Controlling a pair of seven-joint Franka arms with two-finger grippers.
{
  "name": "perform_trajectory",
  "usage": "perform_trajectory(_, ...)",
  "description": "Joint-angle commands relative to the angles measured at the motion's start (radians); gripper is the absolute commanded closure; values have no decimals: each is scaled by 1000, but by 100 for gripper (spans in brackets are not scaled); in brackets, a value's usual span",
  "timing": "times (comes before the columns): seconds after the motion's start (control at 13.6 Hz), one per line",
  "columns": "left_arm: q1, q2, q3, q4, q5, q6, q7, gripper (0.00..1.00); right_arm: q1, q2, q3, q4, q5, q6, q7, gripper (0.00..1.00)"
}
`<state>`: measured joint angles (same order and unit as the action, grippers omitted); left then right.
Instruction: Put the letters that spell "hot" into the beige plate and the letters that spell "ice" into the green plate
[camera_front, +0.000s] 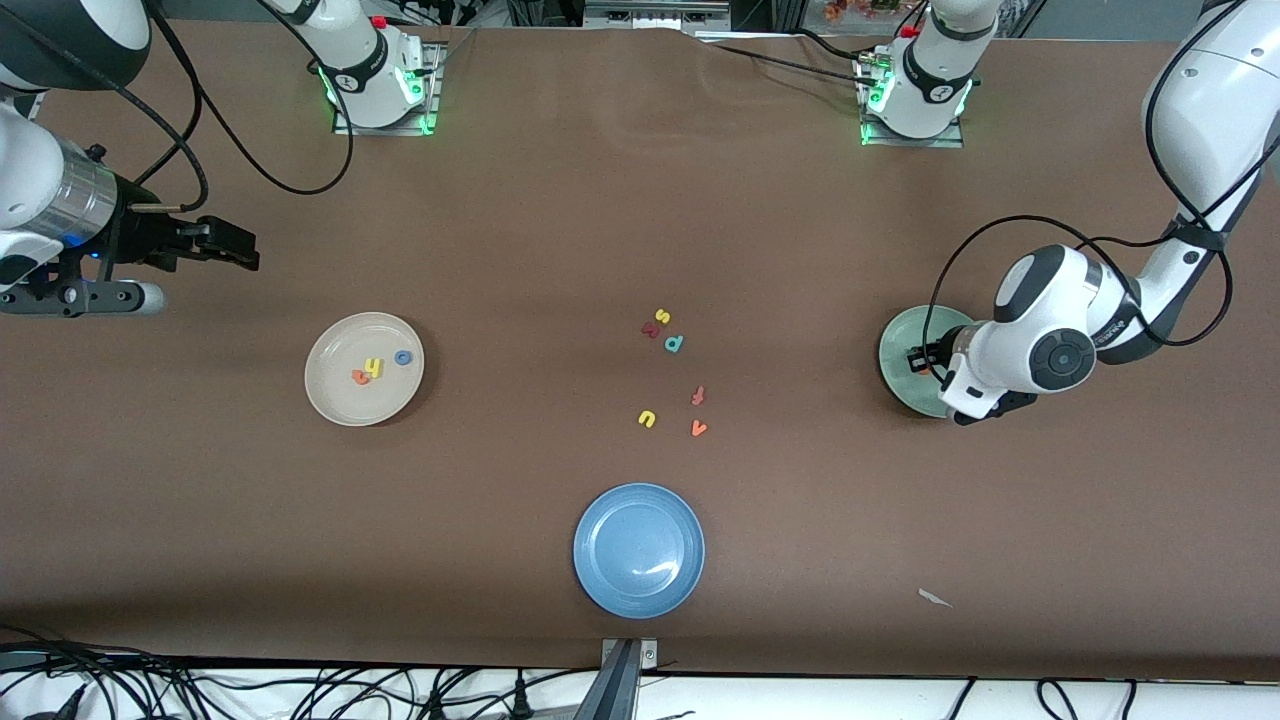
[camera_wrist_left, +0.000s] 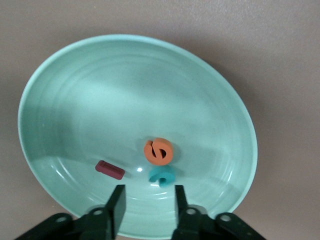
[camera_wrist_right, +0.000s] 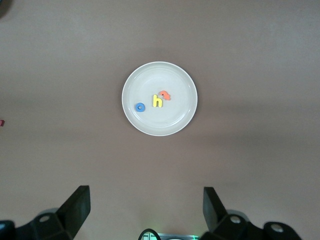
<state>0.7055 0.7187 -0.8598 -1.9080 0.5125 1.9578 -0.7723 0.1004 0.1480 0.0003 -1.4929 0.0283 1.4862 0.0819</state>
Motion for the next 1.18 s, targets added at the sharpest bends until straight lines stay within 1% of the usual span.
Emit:
perform_trajectory(0.0,-1,-27,-8,33,24,-11,-1,1,-11,5,6,14,13,-1,-14,0)
perform_trajectory(0.15,6,-100,-16,65,8,-19,14,1,-13,5,6,14,15,-1,-16,0)
perform_trajectory(0.22,3,-125,-30,88,8,-54,16,1,-13,5,6,14,16,-1,-16,0)
perform_trajectory(0.37,5,-137,-68,185,6,-190,60,1,-13,5,6,14,16,-1,-30,0)
perform_trajectory(0.59,3,-137,-119,357,-2,-444,157,1,-13,5,6,14,18,-1,-37,0)
perform_trajectory(0.73,-7,-137,-134,461,-17,-575,188,1,-13,5,6,14,18,0,-37,0)
perform_trajectory(0.88,-35,-133,-137,547,-38,-649,200,1,-13,5,6,14,19,2,-37,0)
perform_trajectory(1.03,-35,-131,-140,573,-49,-678,228,1,-13,7,4,14,19,2,-37,0)
perform_trajectory(1.1,-38,-131,-134,605,-74,-686,246,1,-13,5,6,14,19,2,-37,0)
